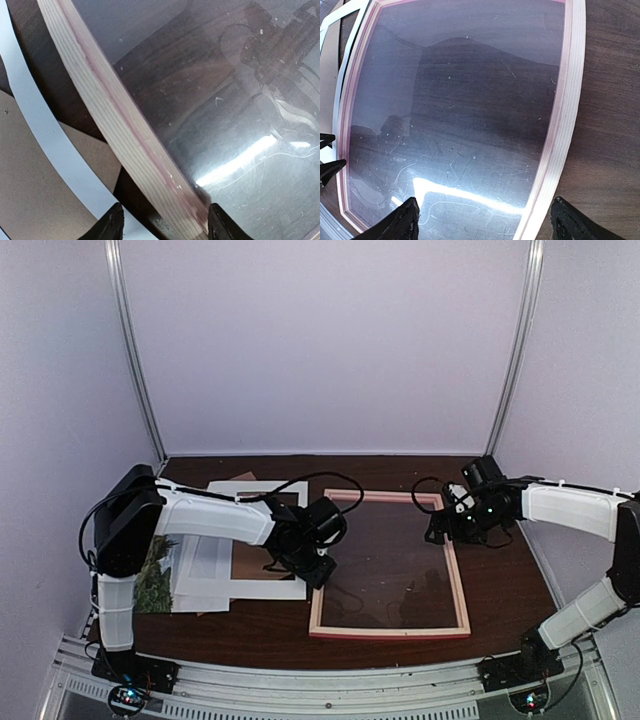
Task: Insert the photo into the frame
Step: Press the glass panel onto the frame body.
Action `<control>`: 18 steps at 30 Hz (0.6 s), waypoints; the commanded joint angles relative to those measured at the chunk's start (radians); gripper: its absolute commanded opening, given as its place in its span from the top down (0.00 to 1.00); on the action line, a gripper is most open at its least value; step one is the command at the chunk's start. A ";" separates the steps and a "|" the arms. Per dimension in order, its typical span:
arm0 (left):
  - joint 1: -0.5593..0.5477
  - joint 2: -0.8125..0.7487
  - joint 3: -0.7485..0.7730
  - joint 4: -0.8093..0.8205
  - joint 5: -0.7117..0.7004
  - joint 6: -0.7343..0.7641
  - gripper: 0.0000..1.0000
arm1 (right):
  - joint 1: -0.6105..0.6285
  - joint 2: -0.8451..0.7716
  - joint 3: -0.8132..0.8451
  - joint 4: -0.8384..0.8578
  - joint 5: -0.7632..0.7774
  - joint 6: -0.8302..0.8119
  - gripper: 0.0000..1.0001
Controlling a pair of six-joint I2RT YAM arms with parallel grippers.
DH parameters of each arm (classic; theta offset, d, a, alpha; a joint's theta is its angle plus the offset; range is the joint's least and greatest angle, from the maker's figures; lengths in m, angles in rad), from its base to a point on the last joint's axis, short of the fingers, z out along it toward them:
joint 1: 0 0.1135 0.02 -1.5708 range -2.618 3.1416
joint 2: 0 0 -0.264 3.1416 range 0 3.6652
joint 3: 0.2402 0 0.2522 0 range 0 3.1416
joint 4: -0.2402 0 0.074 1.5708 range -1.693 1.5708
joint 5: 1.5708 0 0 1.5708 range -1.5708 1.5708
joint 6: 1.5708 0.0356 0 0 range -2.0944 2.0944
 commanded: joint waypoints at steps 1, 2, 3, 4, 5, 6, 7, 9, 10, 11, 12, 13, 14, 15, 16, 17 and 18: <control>-0.020 -0.030 -0.022 -0.080 0.025 0.021 0.42 | -0.009 -0.020 -0.020 -0.007 0.028 -0.010 0.10; -0.026 -0.031 -0.022 -0.082 0.026 0.019 0.42 | -0.010 -0.021 -0.021 -0.006 0.028 -0.011 0.10; -0.033 -0.032 -0.022 -0.086 0.027 0.018 0.41 | -0.009 -0.021 -0.023 -0.005 0.027 -0.010 0.10; -0.039 -0.035 -0.022 -0.088 0.027 0.016 0.41 | -0.009 -0.023 -0.024 -0.006 0.027 -0.011 0.10; -0.045 -0.038 -0.024 -0.090 0.026 0.014 0.41 | -0.010 -0.024 -0.025 -0.006 0.027 -0.012 0.10; -0.051 -0.040 -0.027 -0.090 0.026 0.012 0.41 | -0.011 -0.025 -0.026 -0.006 0.027 -0.012 0.10; -0.056 -0.043 -0.030 -0.090 0.026 0.009 0.41 | -0.011 -0.026 -0.027 -0.006 0.027 -0.012 0.10; -0.065 -0.051 -0.039 -0.092 0.026 0.003 0.40 | -0.012 -0.029 -0.030 -0.005 0.026 -0.010 0.10; -0.070 -0.053 -0.043 -0.095 0.026 -0.001 0.40 | -0.012 -0.030 -0.031 -0.006 0.026 -0.011 0.10; -0.073 -0.056 -0.048 -0.098 0.025 -0.004 0.40 | -0.012 -0.032 -0.032 -0.006 0.027 -0.010 0.10; -0.079 -0.059 -0.053 -0.100 0.024 -0.007 0.40 | -0.012 -0.034 -0.034 -0.006 0.027 -0.010 0.10; -0.083 -0.062 -0.060 -0.101 0.024 -0.010 0.40 | -0.013 -0.035 -0.035 -0.006 0.026 -0.010 0.10; -0.089 -0.065 -0.066 -0.103 0.022 -0.014 0.40 | -0.013 -0.037 -0.035 -0.006 0.026 -0.010 0.10; -0.096 -0.065 -0.071 -0.105 0.020 -0.018 0.40 | -0.014 -0.038 -0.037 -0.006 0.026 -0.010 0.10; -0.104 -0.065 -0.075 -0.105 0.021 -0.021 0.40 | -0.014 -0.039 -0.037 -0.006 0.026 -0.010 0.10; -0.112 -0.063 -0.080 -0.105 0.021 -0.026 0.40 | -0.015 -0.040 -0.037 -0.006 0.026 -0.010 0.10; -0.118 -0.063 -0.083 -0.105 0.022 -0.030 0.40 | -0.014 -0.041 -0.037 -0.006 0.026 -0.010 0.10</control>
